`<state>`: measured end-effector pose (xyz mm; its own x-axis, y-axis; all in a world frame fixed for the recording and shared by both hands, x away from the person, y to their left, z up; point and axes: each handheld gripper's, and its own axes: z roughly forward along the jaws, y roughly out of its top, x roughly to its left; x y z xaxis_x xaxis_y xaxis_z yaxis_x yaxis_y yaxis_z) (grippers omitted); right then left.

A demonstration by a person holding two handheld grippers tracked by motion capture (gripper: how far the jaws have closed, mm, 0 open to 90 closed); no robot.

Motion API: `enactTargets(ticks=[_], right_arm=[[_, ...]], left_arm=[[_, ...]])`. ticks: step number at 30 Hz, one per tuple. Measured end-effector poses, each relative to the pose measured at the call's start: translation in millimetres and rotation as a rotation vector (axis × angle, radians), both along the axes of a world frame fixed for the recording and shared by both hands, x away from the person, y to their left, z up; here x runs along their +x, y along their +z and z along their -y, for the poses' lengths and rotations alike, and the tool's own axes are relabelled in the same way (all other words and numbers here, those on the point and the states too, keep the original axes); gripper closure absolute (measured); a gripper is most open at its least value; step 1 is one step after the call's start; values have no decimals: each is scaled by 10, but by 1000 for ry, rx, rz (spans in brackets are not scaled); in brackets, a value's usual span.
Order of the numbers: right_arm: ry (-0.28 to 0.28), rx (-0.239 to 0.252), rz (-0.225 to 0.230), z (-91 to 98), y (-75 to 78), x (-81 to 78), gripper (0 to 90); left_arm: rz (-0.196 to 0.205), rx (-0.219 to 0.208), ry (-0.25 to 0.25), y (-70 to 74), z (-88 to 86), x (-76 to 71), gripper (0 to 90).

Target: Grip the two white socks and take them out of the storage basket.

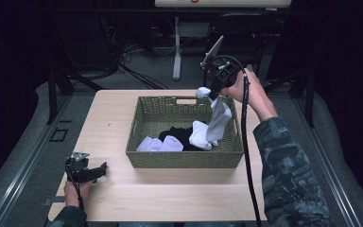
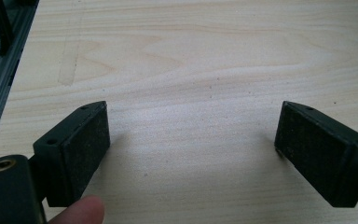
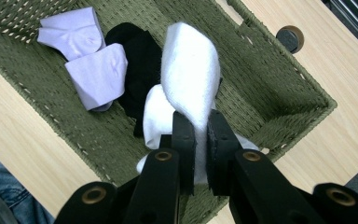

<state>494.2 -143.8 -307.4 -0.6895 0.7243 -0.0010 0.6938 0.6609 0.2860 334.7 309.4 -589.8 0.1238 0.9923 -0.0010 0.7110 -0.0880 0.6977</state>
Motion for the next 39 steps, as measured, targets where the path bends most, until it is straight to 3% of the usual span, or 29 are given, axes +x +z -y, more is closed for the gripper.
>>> enactTargets(ticks=[23,33,39], right_arm=[[-3,-10,35,30,503,-86,836],[-24,-7,62,159,639,-125,835],[-48,-2,90,344,731,-180,834]], left_arm=[[0,1,0,0,1,0,99],[3,0,0,-2,2,0,99],[0,1,0,0,1,0,99]])
